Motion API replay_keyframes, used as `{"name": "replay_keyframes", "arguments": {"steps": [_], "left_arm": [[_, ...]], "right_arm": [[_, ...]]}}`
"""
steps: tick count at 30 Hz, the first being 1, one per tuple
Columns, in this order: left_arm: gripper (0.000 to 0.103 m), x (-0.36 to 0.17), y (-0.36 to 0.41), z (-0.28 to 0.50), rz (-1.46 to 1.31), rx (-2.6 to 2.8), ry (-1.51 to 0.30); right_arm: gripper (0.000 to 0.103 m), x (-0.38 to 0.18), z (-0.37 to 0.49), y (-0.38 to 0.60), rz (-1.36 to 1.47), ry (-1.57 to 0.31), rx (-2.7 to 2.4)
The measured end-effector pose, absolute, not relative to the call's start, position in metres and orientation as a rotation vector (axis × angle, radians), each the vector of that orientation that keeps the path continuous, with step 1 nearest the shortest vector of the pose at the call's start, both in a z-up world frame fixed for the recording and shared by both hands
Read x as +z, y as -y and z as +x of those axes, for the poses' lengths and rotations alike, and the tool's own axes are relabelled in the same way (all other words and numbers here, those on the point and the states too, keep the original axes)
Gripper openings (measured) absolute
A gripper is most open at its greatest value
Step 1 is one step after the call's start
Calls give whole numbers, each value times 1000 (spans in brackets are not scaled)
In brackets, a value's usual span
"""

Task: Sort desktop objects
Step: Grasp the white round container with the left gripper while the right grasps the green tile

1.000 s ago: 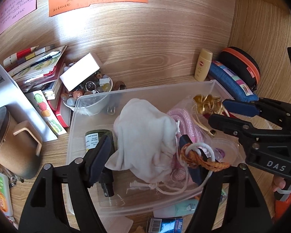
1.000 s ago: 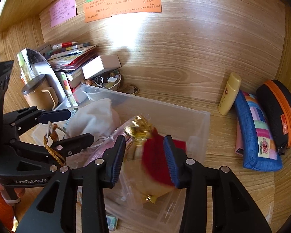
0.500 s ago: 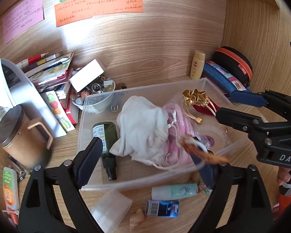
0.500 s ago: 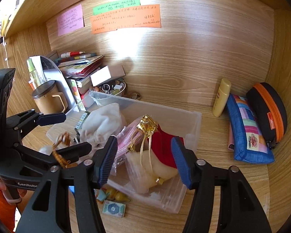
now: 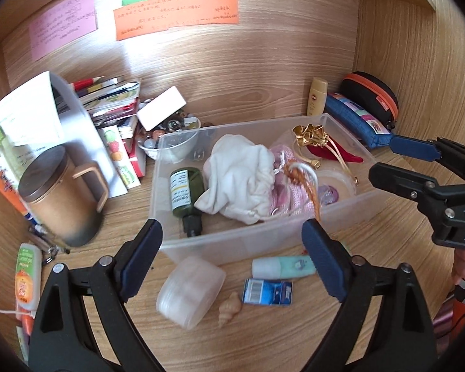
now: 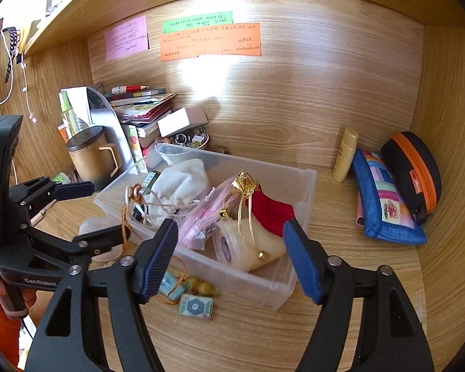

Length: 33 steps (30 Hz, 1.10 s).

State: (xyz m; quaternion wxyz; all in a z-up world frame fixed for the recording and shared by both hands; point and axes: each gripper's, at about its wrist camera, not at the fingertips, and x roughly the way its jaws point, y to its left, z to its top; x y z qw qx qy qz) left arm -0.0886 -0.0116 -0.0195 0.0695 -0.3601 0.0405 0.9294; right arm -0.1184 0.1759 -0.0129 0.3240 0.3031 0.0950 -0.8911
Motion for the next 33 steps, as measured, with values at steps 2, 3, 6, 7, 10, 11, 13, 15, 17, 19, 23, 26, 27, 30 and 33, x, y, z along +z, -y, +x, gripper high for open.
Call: {"name": "replay_keyframes", "arguments": {"steps": [2, 3, 6, 7, 10, 11, 13, 15, 17, 19, 23, 26, 27, 30, 33], "left_arm": [[96, -19, 16, -82, -1076, 2807, -110], [96, -19, 19, -79, -1077, 2812, -103], [96, -21, 27, -74, -1091, 2816, -86], [96, -22, 30, -73, -1099, 2817, -78], [96, -29, 39, -69, -1131, 2809, -50], [96, -31, 42, -68, -1142, 2804, -40], [96, -36, 47, -66, -1161, 2797, -26], [96, -43, 51, -65, -1187, 2786, -11], [96, -50, 55, -65, -1219, 2772, 12], [96, -55, 57, -66, -1238, 2760, 31], [96, -65, 60, -68, -1266, 2731, 56], [96, -70, 63, -69, -1270, 2728, 72], [96, -71, 64, -69, -1255, 2744, 69], [96, -72, 69, -69, -1239, 2763, 66], [94, -73, 73, -71, -1237, 2749, 83]], "right_arm": [[72, -15, -115, -177, 801, -250, -2340], [72, -17, -113, -177, 808, -250, -2339], [72, -24, -108, -177, 831, -250, -2336], [72, -26, -106, -177, 840, -249, -2334], [72, -34, -102, -176, 865, -246, -2330], [72, -36, -101, -176, 873, -246, -2329], [72, -42, -98, -175, 893, -247, -2324], [72, -49, -96, -174, 913, -253, -2314], [72, -55, -94, -173, 934, -264, -2304], [72, -61, -92, -171, 952, -276, -2296], [72, -75, -90, -167, 994, -306, -2281], [72, -84, -91, -163, 1021, -329, -2270], [72, -87, -92, -162, 1031, -332, -2261], [72, -94, -95, -158, 1058, -344, -2243], [71, -100, -97, -155, 1083, -355, -2227]]}}
